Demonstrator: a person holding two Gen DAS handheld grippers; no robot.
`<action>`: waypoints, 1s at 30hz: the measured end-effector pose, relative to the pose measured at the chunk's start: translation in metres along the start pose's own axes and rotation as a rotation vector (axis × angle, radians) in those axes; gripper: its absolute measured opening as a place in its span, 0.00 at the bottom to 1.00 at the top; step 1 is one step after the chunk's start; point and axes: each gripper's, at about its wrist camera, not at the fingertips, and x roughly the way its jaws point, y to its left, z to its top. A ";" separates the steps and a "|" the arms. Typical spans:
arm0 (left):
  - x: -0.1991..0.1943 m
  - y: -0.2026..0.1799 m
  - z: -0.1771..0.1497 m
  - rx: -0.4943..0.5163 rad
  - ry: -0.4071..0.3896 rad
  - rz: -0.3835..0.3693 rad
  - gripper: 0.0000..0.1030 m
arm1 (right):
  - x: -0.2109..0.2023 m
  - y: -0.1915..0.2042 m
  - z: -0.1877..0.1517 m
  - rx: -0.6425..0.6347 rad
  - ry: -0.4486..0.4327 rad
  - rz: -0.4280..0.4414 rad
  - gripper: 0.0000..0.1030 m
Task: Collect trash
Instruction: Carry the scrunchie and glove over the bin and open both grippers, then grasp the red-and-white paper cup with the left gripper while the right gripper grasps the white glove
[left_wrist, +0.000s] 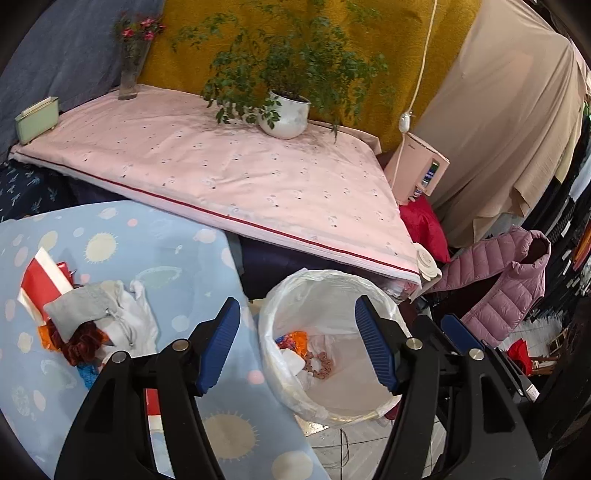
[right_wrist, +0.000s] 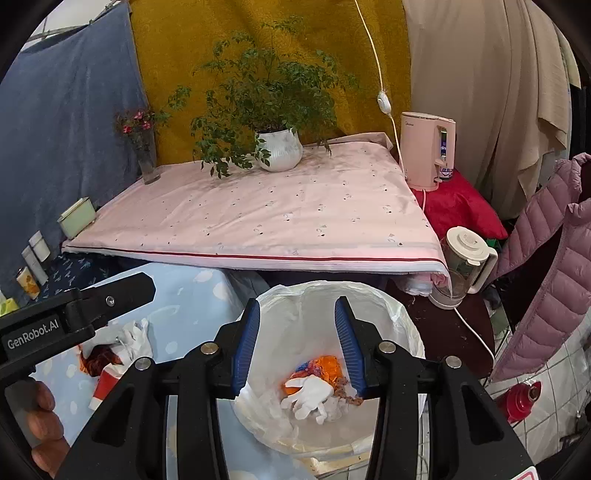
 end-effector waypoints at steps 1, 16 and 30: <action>-0.001 0.005 -0.001 -0.008 0.000 0.004 0.60 | 0.000 0.004 -0.001 -0.005 0.001 0.004 0.40; -0.028 0.099 -0.025 -0.107 0.002 0.159 0.81 | 0.005 0.073 -0.019 -0.075 0.051 0.102 0.40; -0.011 0.167 -0.081 -0.259 0.150 0.146 0.80 | 0.028 0.127 -0.051 -0.134 0.137 0.159 0.40</action>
